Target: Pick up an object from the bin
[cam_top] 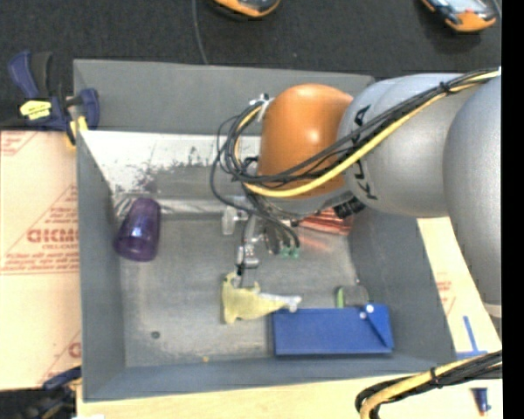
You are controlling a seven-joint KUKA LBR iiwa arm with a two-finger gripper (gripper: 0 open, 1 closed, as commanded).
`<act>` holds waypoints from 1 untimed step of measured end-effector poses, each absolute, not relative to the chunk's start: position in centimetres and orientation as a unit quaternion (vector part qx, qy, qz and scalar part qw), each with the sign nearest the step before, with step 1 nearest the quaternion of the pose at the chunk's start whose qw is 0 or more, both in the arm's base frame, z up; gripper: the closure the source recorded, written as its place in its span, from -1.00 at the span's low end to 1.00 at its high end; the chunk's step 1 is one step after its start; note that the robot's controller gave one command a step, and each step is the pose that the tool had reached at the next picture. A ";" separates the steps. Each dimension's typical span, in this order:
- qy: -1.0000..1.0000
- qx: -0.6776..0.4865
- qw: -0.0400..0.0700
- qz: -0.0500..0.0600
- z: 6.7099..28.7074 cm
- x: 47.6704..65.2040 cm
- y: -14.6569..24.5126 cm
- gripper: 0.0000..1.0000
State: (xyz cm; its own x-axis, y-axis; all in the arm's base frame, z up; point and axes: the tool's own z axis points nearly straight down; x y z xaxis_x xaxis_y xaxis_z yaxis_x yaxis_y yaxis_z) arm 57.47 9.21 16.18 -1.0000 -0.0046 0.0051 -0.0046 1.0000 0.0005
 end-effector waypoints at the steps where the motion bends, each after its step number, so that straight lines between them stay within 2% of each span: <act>1: -1.000 0.001 -0.001 -0.001 16.7 57.6 9.1 -1.00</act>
Offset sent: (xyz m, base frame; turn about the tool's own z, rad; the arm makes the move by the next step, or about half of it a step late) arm -0.0285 -0.0527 -0.0236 0.0064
